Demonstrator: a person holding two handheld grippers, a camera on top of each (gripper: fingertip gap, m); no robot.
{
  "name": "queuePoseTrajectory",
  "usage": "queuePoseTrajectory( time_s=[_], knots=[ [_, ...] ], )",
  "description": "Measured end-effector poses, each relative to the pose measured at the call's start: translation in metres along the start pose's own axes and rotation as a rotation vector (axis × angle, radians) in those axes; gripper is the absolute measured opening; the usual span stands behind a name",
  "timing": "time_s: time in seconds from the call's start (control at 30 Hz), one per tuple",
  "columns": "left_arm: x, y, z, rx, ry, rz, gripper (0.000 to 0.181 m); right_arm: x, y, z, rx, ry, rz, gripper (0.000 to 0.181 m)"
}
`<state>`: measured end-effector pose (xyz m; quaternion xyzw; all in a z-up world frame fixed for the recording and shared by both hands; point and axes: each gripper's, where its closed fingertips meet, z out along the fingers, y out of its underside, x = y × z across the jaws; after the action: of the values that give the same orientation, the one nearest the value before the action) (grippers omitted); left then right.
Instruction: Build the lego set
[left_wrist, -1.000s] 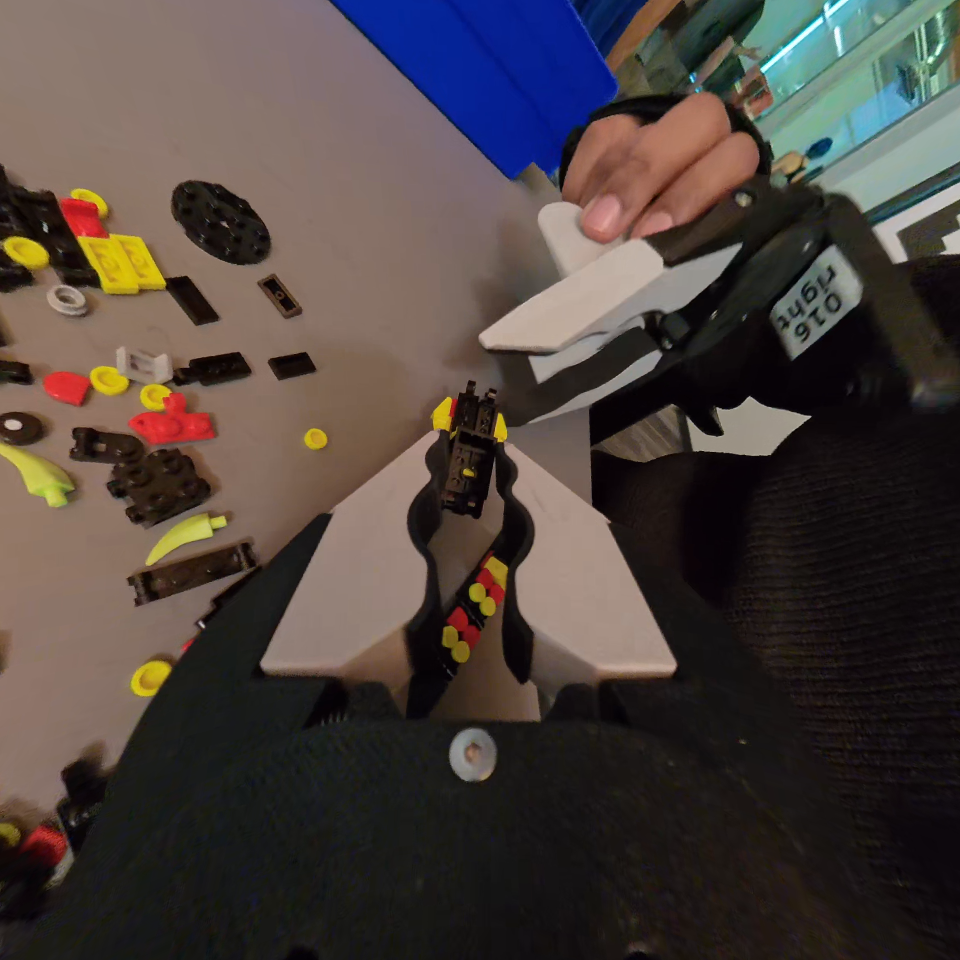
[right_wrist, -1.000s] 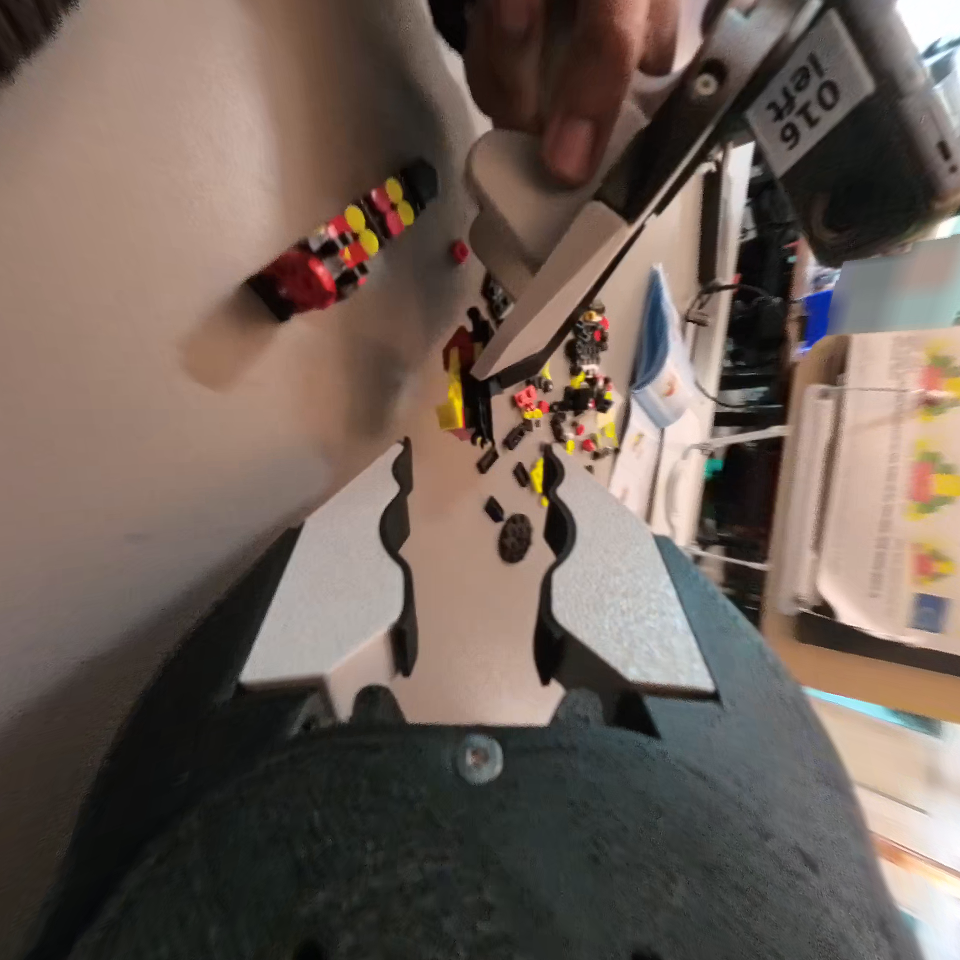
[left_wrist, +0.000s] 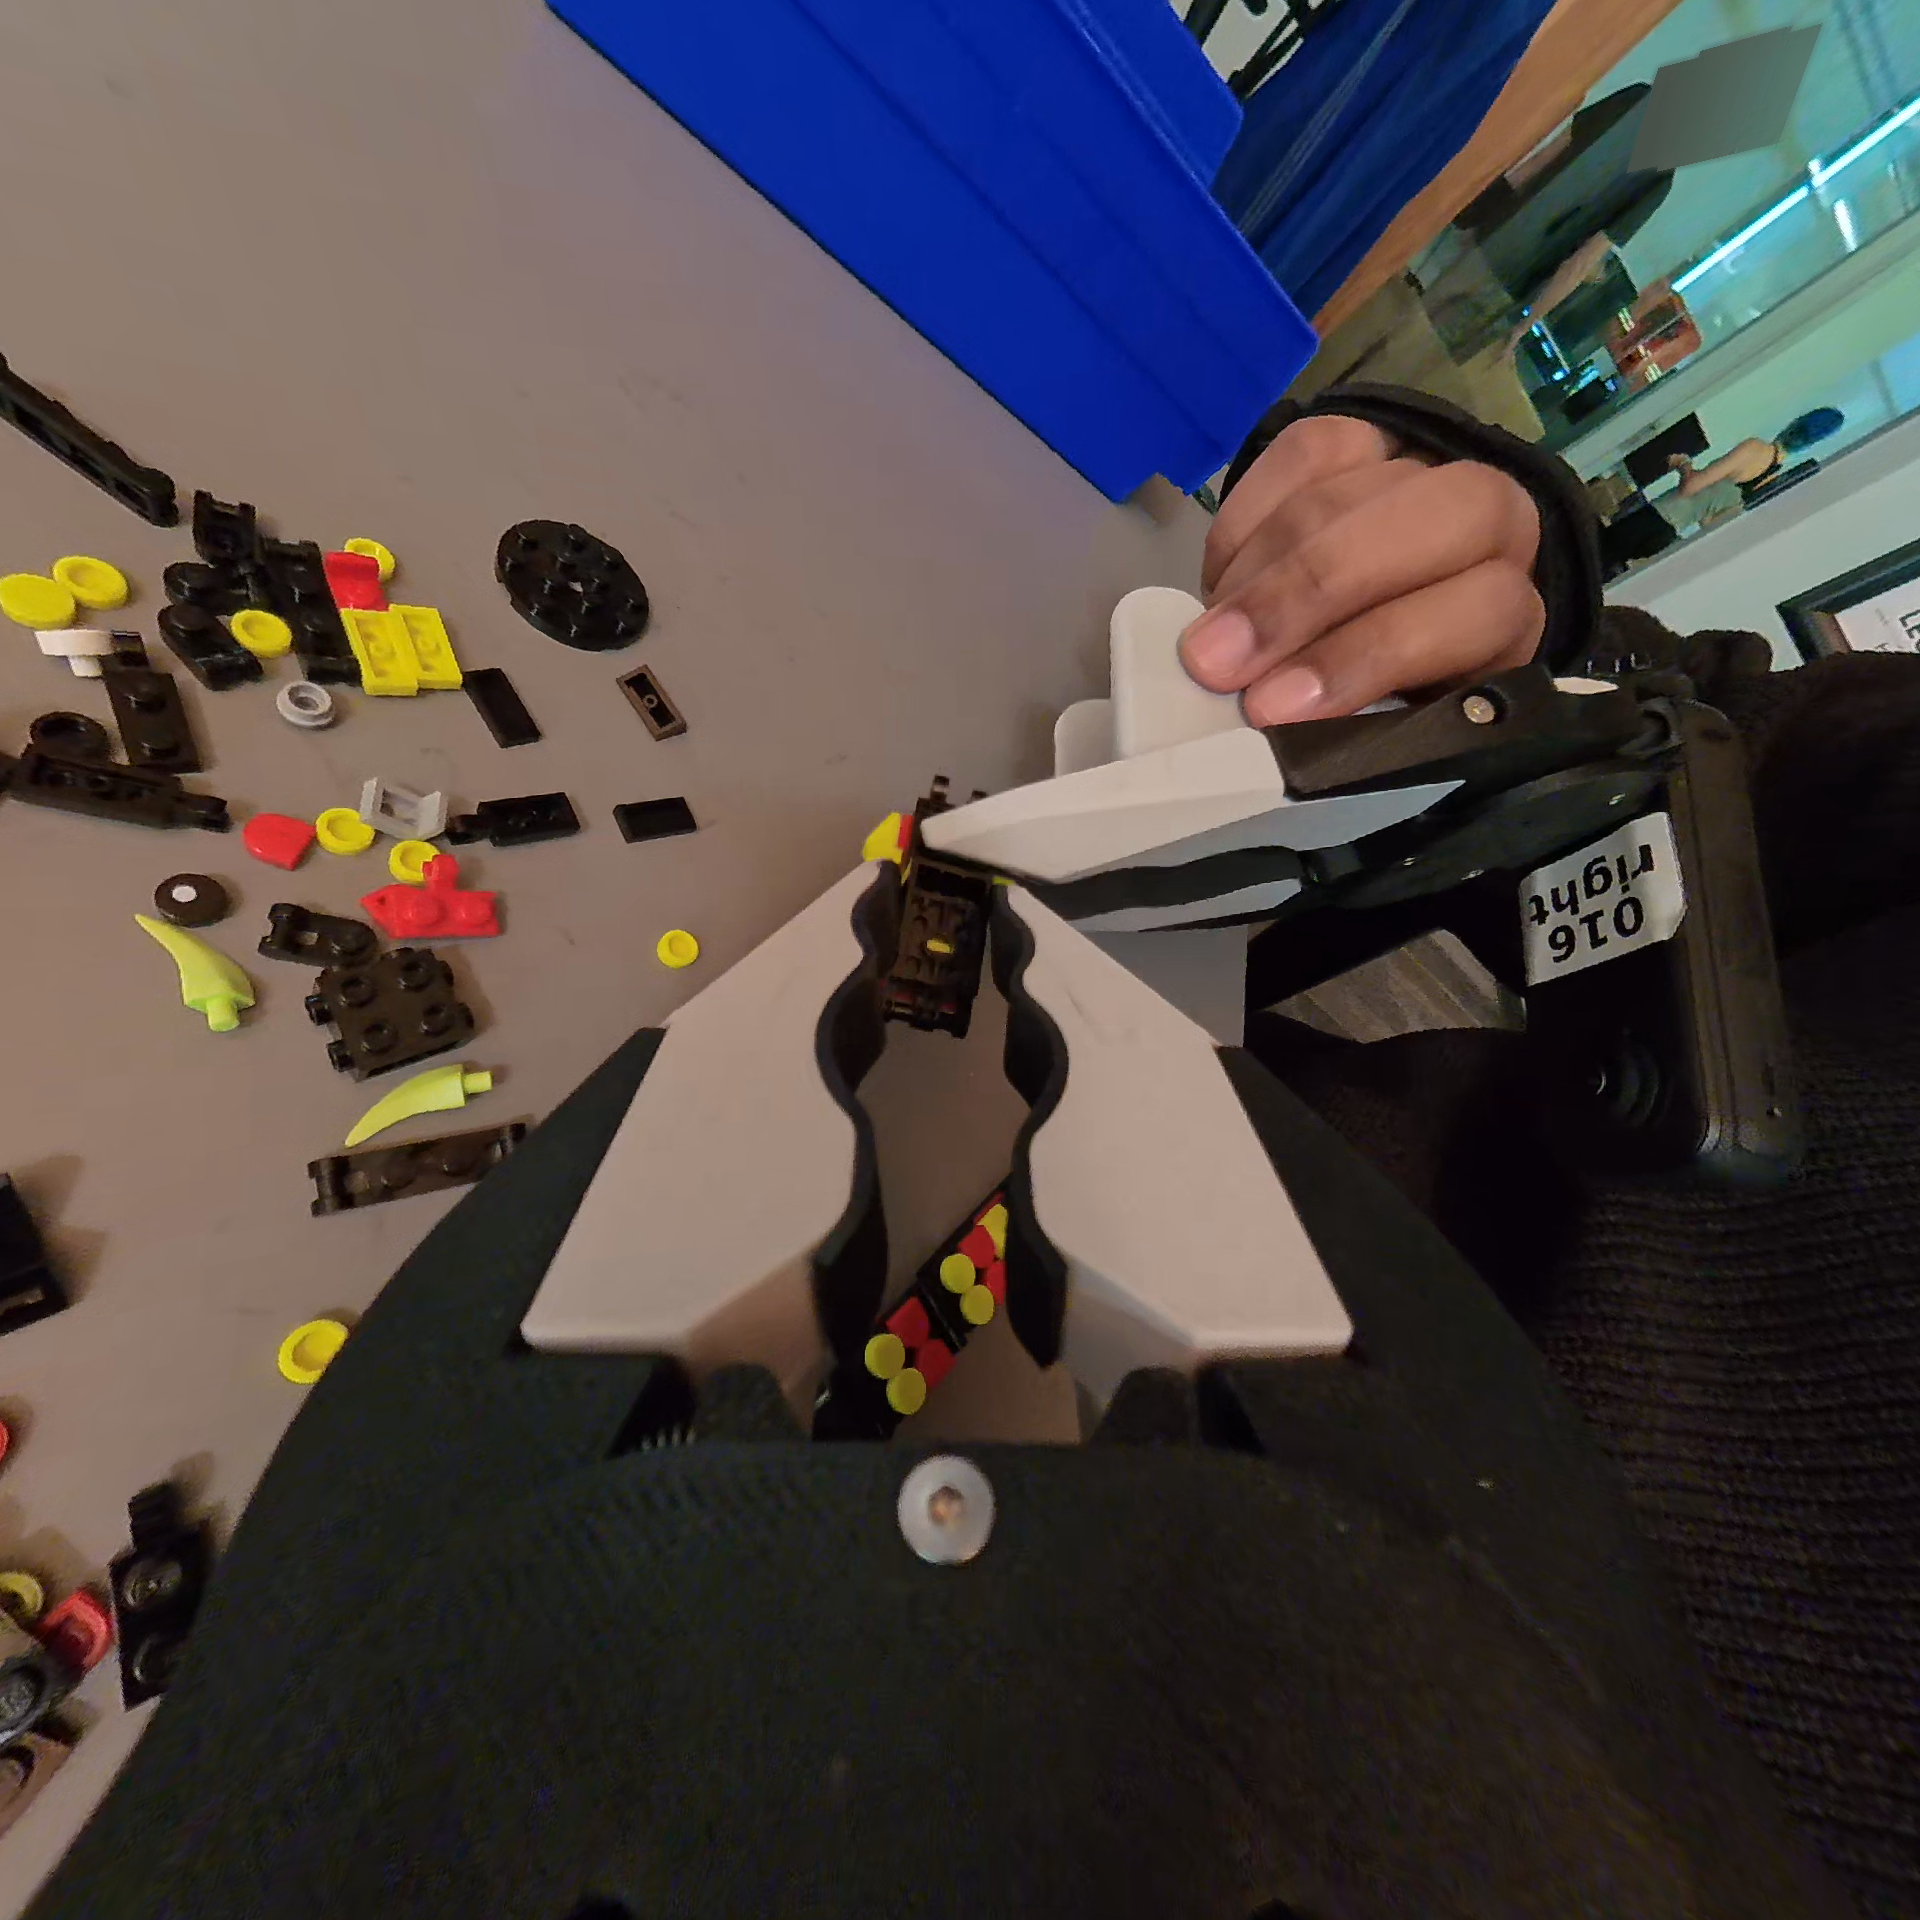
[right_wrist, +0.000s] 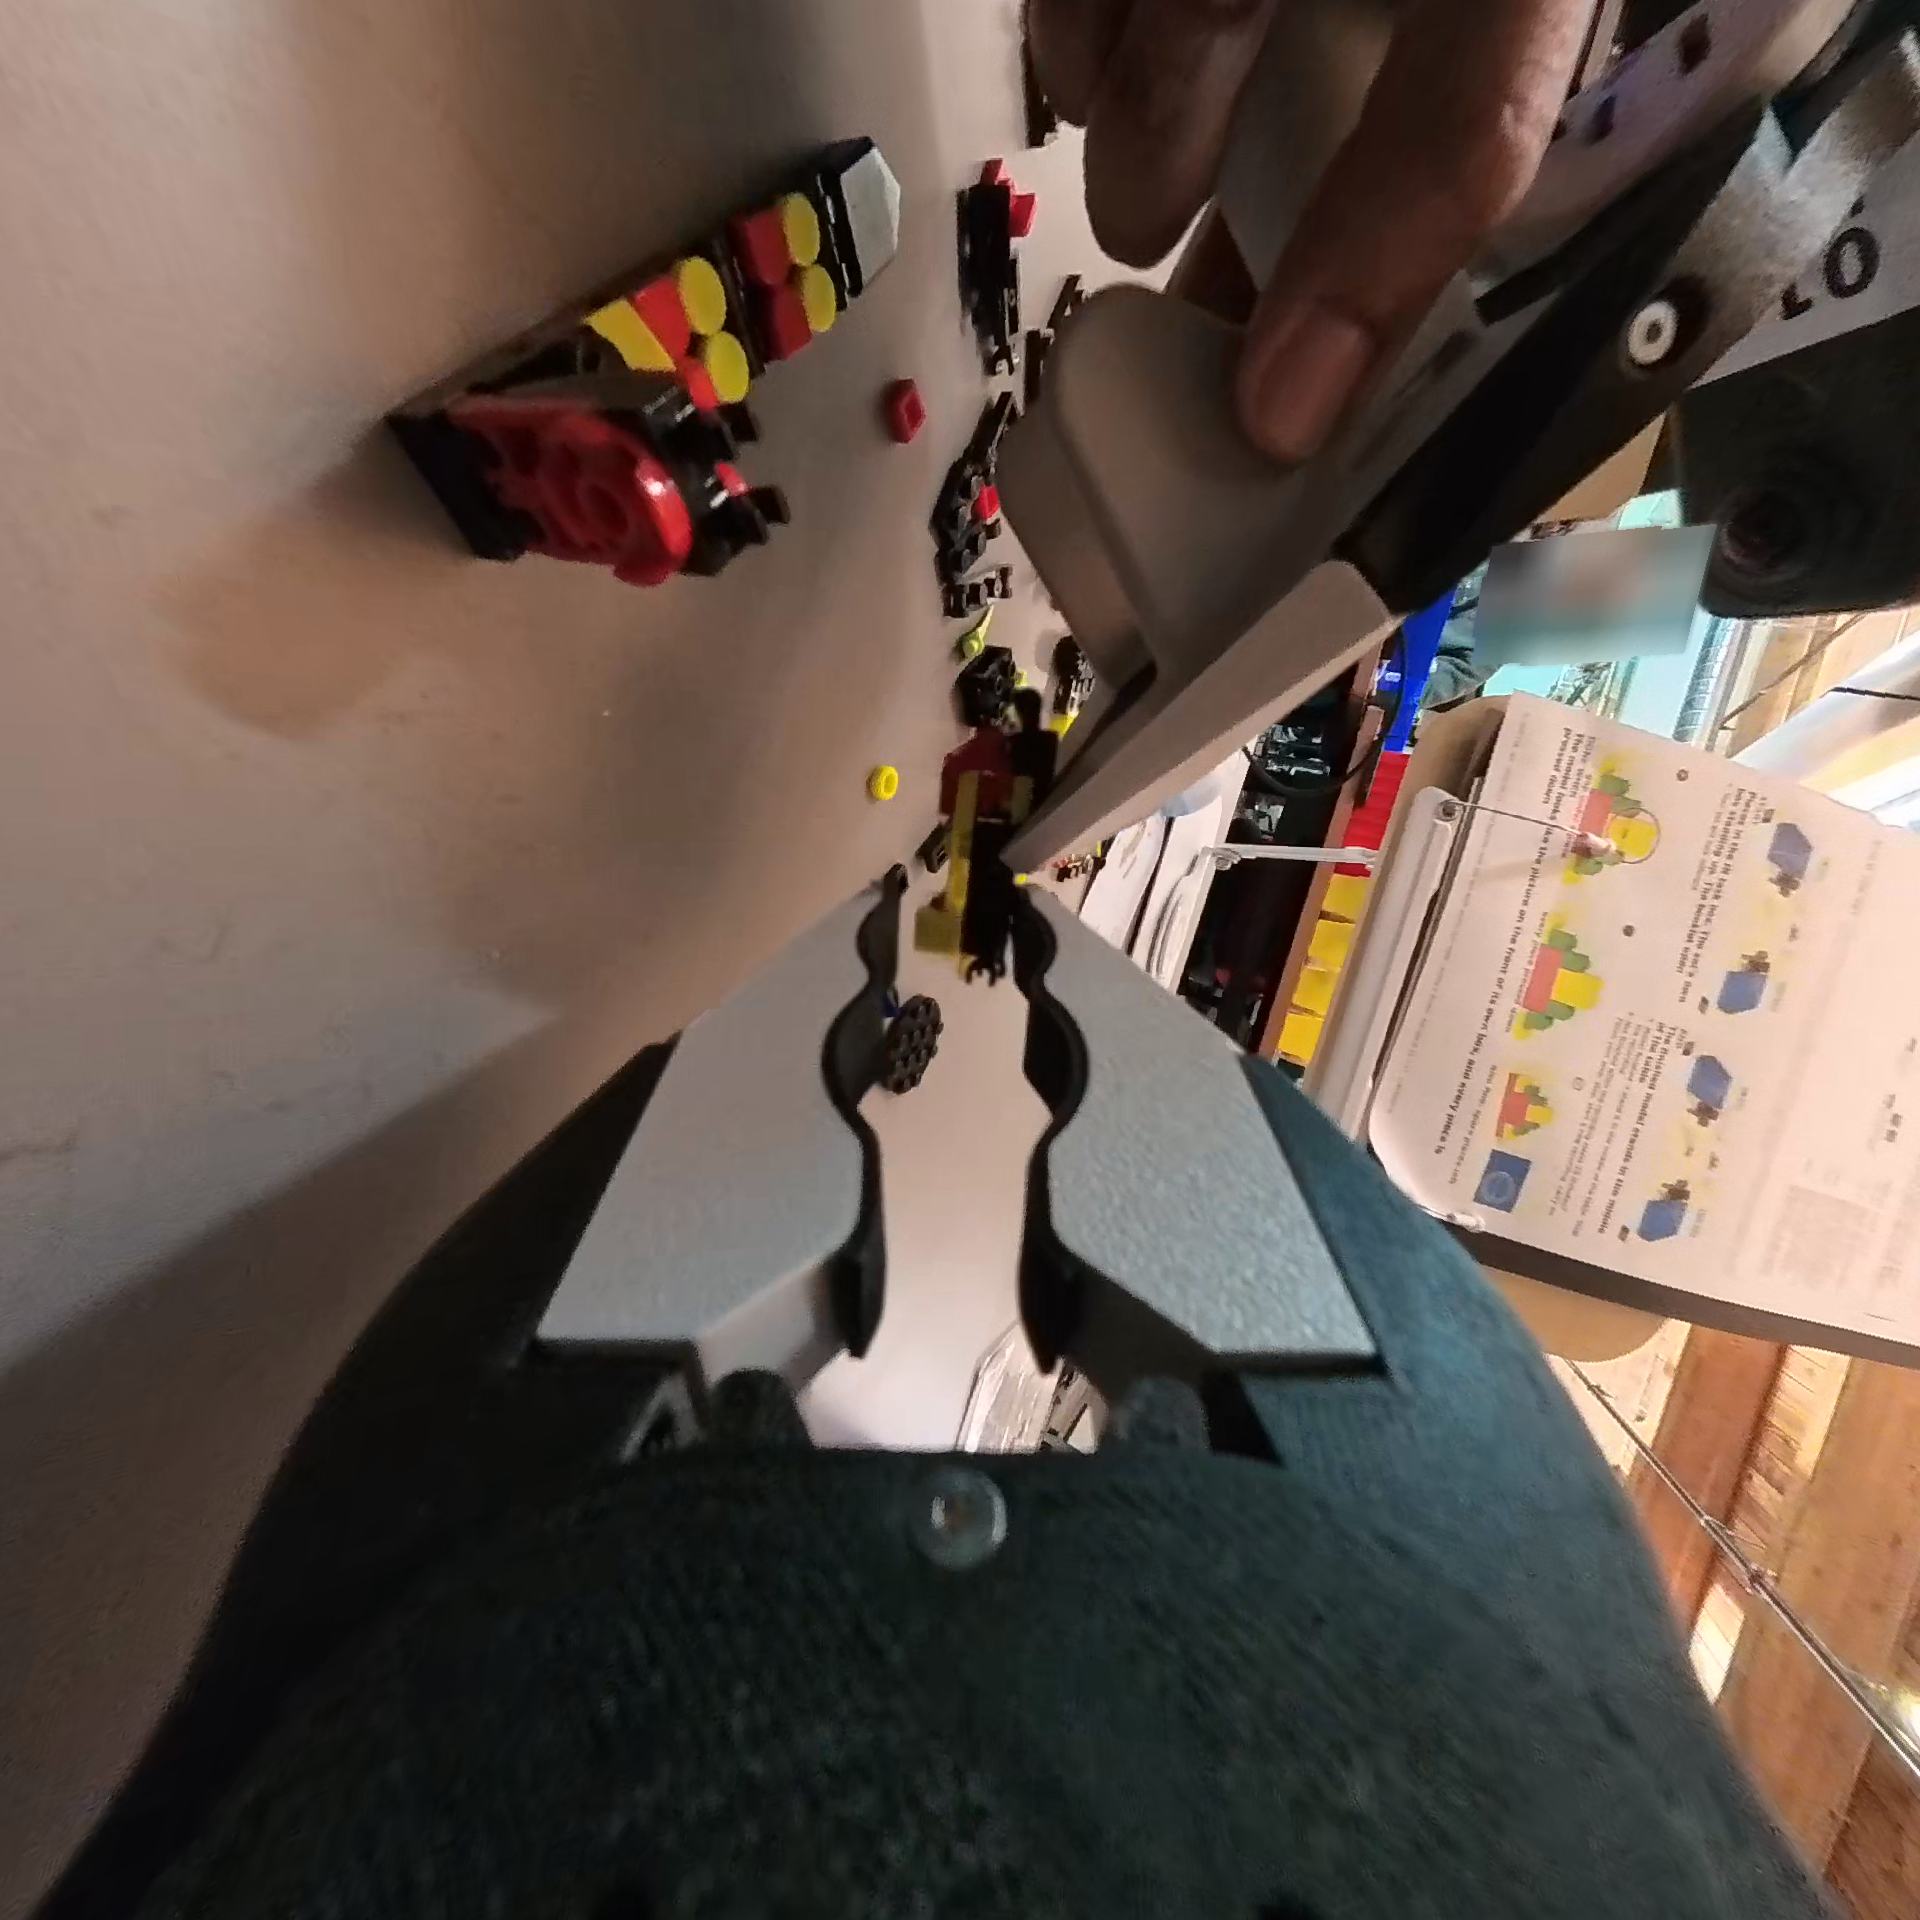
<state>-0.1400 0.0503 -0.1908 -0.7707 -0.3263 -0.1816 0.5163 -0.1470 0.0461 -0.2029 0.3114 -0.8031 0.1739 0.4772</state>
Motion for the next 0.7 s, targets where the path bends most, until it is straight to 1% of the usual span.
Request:
queuePoseTrajectory(
  time_s=[0.03,0.57,0.7],
  knots=[
    [0.0001,-0.0002,0.0001,0.001,-0.003,0.003,0.014,0.0003,-0.0005,-0.0004,0.003,0.003,-0.002,0.016],
    [-0.0002,0.0002,0.0004,0.001,-0.018,0.025,0.014,0.0014,0.0016,-0.0011,-0.001,-0.009,0.033,0.013],
    [0.0002,-0.0026,-0.0020,0.019,0.004,0.000,0.014,0.0053,0.0011,-0.0015,-0.004,0.020,0.021,0.014]
  ],
)
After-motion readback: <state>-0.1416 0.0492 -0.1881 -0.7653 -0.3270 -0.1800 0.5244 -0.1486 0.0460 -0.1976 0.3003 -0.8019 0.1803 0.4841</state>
